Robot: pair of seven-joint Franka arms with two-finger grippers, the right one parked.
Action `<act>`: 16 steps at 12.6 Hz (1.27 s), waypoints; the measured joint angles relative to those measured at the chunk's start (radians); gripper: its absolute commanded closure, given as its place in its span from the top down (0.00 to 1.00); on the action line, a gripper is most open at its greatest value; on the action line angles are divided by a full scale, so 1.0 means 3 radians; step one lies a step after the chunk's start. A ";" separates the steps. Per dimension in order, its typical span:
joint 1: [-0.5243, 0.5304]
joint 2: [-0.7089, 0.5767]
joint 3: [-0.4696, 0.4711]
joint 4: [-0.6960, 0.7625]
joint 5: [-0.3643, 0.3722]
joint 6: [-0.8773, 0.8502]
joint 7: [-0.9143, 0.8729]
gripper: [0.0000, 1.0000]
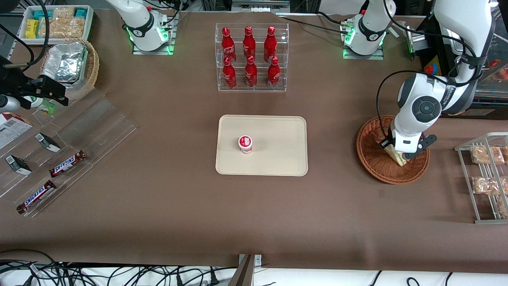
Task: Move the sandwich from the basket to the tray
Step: 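Close the left gripper on the sandwich and lift it from the basket, then carry the sandwich with the left gripper over to the cream tray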
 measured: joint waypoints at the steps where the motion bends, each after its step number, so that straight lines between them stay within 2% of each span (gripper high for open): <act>1: 0.0003 -0.0021 0.0001 0.0073 0.0001 -0.0134 0.0086 0.43; 6: -0.0003 -0.0154 -0.0096 0.0477 0.0002 -0.0775 0.0529 0.41; 8: -0.0005 -0.0176 -0.0270 0.0660 -0.0027 -0.1016 0.0606 0.42; 11: -0.0015 -0.0190 -0.0552 0.1022 -0.0238 -0.1395 0.0761 0.44; 14: -0.0033 -0.0185 -0.0877 0.1176 -0.0417 -0.1452 0.0795 0.43; 16: -0.0083 -0.0138 -0.1117 0.1212 -0.0433 -0.1452 0.0797 0.43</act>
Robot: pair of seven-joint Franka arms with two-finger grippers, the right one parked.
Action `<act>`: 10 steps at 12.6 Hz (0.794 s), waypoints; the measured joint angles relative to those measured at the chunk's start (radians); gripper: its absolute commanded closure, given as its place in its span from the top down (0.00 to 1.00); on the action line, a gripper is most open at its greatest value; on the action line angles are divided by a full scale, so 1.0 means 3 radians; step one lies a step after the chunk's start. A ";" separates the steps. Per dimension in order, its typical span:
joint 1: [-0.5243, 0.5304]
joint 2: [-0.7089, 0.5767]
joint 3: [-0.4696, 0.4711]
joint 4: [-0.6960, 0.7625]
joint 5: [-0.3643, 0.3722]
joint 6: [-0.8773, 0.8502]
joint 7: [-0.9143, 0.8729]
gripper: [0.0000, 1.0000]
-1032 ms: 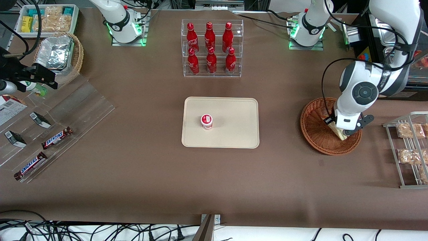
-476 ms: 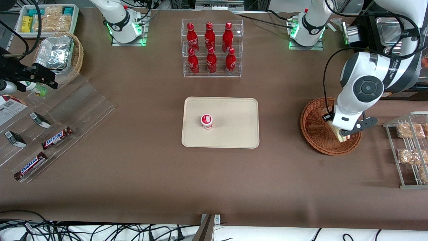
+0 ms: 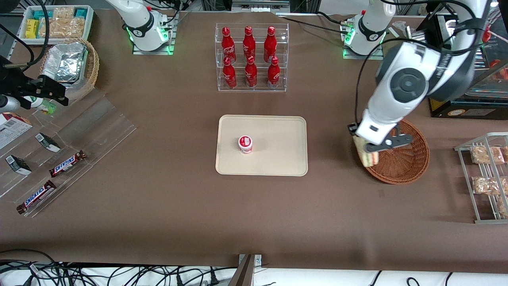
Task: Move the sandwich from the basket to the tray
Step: 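Carry the sandwich with the left gripper over to the cream tray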
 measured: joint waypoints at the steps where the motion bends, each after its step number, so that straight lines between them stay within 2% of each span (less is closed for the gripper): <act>1: -0.0061 0.0043 -0.0090 0.0003 -0.0002 0.0020 -0.0004 0.43; 6: -0.0599 0.0374 -0.0138 0.0006 -0.0004 0.0530 -0.0309 0.43; 8: -0.0708 0.0493 -0.0136 0.0008 0.0013 0.0659 -0.0379 0.43; 10: -0.0787 0.0608 -0.0134 0.0009 0.0134 0.0769 -0.0497 0.43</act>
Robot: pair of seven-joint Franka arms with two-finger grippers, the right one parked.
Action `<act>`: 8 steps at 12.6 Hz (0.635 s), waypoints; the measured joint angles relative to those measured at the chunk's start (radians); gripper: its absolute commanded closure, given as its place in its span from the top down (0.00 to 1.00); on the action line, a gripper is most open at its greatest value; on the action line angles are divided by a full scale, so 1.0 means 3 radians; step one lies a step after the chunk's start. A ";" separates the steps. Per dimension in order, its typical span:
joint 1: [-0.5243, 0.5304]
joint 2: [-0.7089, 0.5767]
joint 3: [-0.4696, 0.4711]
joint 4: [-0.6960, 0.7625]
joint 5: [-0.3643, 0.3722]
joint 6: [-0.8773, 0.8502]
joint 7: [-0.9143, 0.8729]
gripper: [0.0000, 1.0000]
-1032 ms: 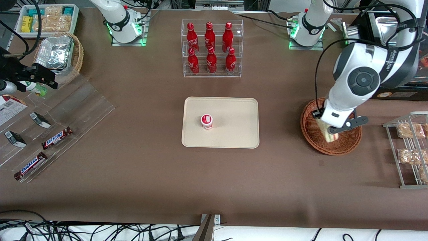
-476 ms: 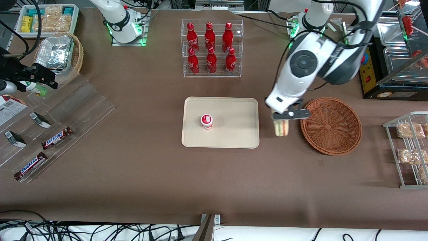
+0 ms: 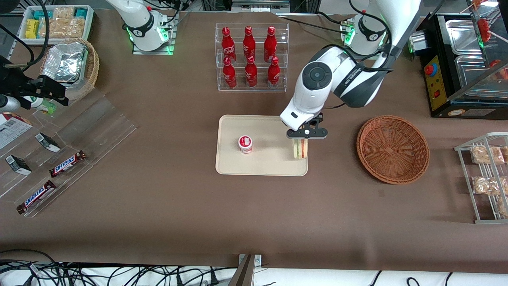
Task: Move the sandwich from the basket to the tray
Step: 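Carry the sandwich with the left gripper over to the cream tray, then lower the sandwich onto the tray beside the red-capped bottle and release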
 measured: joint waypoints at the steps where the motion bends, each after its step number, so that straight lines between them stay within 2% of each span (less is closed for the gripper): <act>1: -0.0046 0.0059 0.0000 0.0000 0.0100 0.0058 -0.0092 0.43; 8: -0.0255 0.0483 0.0001 0.0006 0.0740 0.0381 -0.0618 0.43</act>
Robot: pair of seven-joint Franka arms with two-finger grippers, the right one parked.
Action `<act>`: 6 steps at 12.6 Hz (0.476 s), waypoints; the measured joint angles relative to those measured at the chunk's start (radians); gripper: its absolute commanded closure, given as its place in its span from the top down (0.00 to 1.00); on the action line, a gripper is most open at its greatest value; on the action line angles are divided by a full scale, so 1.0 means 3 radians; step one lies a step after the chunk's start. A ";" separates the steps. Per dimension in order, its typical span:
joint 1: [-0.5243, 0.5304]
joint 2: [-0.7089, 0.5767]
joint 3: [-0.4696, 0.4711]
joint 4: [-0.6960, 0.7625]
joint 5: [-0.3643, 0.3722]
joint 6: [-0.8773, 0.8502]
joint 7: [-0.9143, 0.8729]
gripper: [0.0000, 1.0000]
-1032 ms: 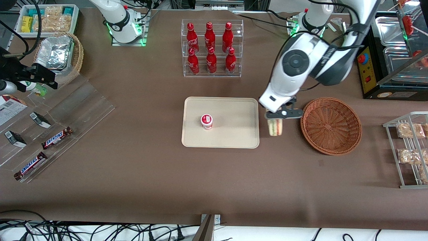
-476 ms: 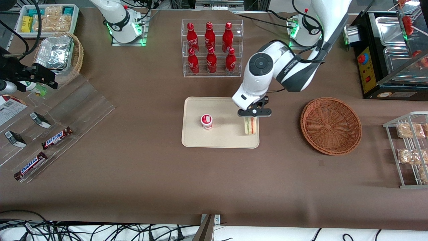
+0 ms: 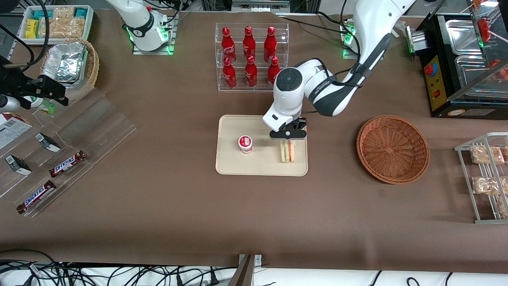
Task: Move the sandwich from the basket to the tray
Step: 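Lower the sandwich onto the tray beside the red-capped bottle and release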
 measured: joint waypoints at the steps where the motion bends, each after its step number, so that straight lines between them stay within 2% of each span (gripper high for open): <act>1: -0.0015 0.0036 0.0000 0.0001 0.0073 0.0010 -0.0066 0.43; 3: -0.0028 0.0087 0.0000 0.0002 0.0179 0.0074 -0.0195 0.43; 6: -0.0055 0.0129 0.0000 0.0008 0.0199 0.0115 -0.0244 0.43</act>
